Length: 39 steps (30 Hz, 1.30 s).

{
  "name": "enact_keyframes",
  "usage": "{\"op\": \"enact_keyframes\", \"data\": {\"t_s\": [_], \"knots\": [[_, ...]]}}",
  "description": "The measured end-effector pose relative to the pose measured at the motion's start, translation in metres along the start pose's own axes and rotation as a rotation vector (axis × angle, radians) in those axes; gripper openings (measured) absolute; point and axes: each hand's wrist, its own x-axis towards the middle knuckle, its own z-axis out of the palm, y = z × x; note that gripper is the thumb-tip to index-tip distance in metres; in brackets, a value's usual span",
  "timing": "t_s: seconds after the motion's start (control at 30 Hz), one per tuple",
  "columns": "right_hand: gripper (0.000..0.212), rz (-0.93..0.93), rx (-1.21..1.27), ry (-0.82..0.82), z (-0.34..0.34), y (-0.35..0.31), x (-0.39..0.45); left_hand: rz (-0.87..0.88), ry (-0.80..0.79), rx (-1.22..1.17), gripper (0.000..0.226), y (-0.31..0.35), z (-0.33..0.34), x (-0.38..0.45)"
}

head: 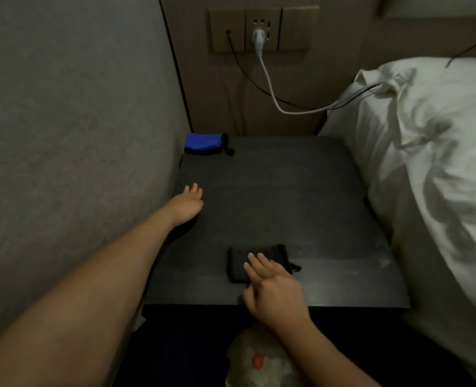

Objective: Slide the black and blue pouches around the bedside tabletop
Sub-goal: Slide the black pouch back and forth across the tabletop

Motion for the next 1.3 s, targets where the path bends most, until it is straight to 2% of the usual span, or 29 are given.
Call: {"op": "enact_keyframes", "data": {"t_s": [0.13, 0.3, 0.43, 0.63, 0.77, 1.0, 1.3], "knots": [[0.042, 0.05, -0.08, 0.06, -0.021, 0.039, -0.014, 0.004, 0.015, -0.016, 0.054, 0.002, 0.003, -0.002], [0.047, 0.186, -0.215, 0.13, -0.047, 0.089, -0.022, 0.001, 0.03, -0.024, 0.054, 0.005, 0.004, -0.003], [0.036, 0.339, -0.293, 0.125, -0.064, 0.126, -0.019, 0.003, 0.036, -0.029, 0.054, 0.005, 0.004, -0.002], [0.039, 0.44, -0.296, 0.115, -0.07, 0.155, 0.009, 0.016, 0.044, -0.058, 0.055, 0.002, 0.007, -0.002], [0.043, 0.47, -0.298, 0.07, -0.074, 0.159, 0.018, 0.014, 0.044, -0.049, 0.054, 0.002, 0.006, -0.001], [0.041, 0.518, -0.241, 0.125, -0.07, 0.151, -0.018, 0.021, 0.05, -0.042, 0.055, 0.003, 0.005, -0.002], [0.044, 0.587, -0.311, 0.082, -0.061, 0.114, -0.037, 0.047, 0.112, 0.013, 0.062, 0.002, 0.018, -0.011]]}}
